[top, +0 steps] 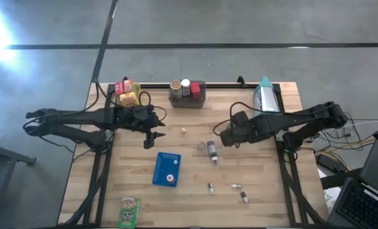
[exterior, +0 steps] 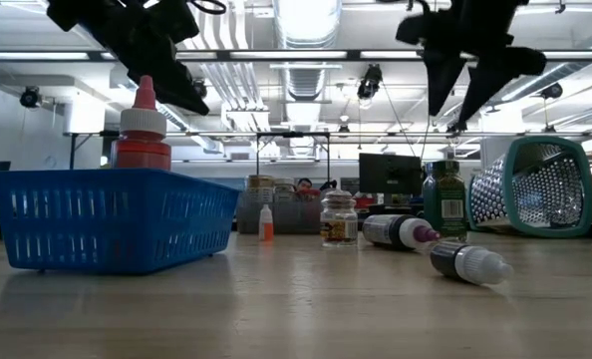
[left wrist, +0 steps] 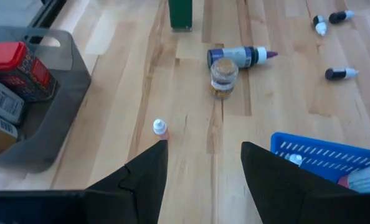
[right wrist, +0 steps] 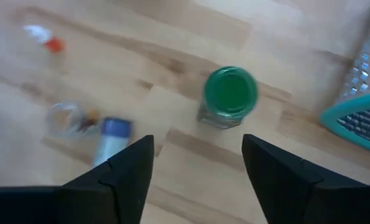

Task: Pick & Place Kitchen Items
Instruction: Put the green spice bottle into the black bin

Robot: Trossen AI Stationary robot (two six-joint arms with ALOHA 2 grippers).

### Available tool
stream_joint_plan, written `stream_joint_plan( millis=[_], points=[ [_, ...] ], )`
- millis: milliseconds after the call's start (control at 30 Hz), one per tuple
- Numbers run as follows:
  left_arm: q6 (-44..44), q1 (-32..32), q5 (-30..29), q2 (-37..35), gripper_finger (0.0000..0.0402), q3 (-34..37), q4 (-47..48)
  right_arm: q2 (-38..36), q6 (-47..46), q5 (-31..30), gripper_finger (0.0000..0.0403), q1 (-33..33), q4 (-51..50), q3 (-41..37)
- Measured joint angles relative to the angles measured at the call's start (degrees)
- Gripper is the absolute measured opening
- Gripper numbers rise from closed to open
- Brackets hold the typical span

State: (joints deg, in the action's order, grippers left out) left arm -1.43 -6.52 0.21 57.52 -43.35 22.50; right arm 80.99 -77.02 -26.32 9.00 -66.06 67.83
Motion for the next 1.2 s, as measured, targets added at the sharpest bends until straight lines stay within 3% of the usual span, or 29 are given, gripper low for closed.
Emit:
stream_joint_plan(
  millis=[333, 733, 1200],
  points=[
    [0.0, 0.0, -0.1, 0.0, 0.0208, 0.0, 2.0, 0.1, -1.0, 3.3, 0.0287, -5.9, 3.0, -6.0],
    [0.0, 0.0, -0.1, 0.0, 0.0209, 0.2, 2.0, 0.1, 5.4, 5.4, 0.0311, -12.4, 15.6, -12.7],
    [0.0, 0.0, -0.1, 0.0, 0.0209, 0.2, 2.0, 0.1, 7.5, 3.9, 0.0268, -14.1, 19.0, -14.8]
  ],
)
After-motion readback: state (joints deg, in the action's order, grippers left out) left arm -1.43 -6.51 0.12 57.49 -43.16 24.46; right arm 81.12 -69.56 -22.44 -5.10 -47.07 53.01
